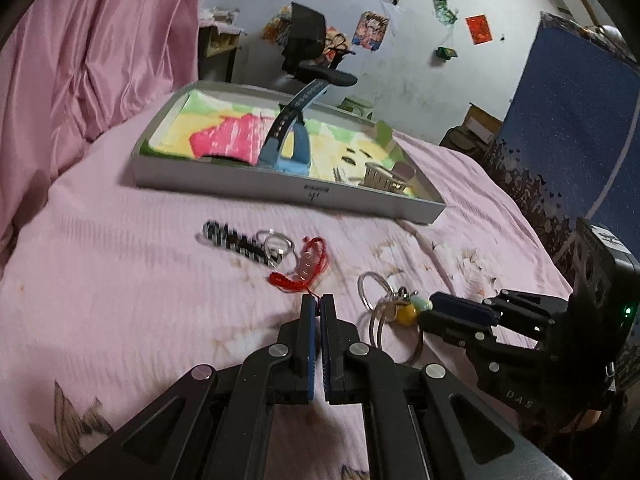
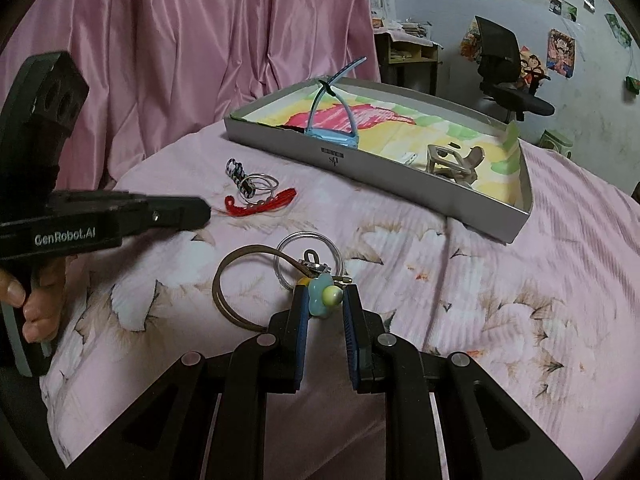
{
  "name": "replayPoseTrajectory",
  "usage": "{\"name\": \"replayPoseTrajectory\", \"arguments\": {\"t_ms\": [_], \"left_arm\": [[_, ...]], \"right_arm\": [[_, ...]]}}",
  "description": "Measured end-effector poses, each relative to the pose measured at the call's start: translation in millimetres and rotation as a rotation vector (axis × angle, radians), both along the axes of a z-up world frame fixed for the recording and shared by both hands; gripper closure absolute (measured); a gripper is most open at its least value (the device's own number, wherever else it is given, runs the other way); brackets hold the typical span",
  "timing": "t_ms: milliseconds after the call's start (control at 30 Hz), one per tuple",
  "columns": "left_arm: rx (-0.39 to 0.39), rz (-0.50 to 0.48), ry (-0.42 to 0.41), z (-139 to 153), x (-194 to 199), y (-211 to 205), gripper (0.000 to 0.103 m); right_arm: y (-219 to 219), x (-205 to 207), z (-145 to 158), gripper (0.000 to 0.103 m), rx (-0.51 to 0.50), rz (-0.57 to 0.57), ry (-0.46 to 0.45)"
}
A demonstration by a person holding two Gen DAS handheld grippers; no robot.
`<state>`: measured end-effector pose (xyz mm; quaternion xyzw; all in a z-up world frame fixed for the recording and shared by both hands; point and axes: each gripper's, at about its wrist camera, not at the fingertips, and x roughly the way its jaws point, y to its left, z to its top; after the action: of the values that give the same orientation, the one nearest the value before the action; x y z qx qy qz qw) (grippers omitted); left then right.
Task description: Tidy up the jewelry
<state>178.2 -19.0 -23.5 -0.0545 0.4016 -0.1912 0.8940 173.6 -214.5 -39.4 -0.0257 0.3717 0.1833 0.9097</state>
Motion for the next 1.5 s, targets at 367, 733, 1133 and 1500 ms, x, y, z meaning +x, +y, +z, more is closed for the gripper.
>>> {"name": "replayPoseTrajectory", "arguments": {"t_ms": [367, 733, 1133, 1500], "left_arm": [[0.013, 0.003, 0.013, -2, -12, -3, 0.100], [-0.003, 0.010, -0.036, 6, -15, -3, 0.100], [0.005, -0.007, -0.023, 2, -13, -7, 0.100], [0.013, -0.009, -0.009, 0, -13, -8, 0.100]], "right_arm": [[-15, 0, 4, 0.088, -0.024, -0.047, 0.007], [-11, -9, 16, 0.088, -0.195, -0.077, -0.123], [-17, -1, 8, 0.088, -0.049, 0.015, 0.012], [-12, -9, -1, 0.087, -0.009, 0.127, 0.097]]}}
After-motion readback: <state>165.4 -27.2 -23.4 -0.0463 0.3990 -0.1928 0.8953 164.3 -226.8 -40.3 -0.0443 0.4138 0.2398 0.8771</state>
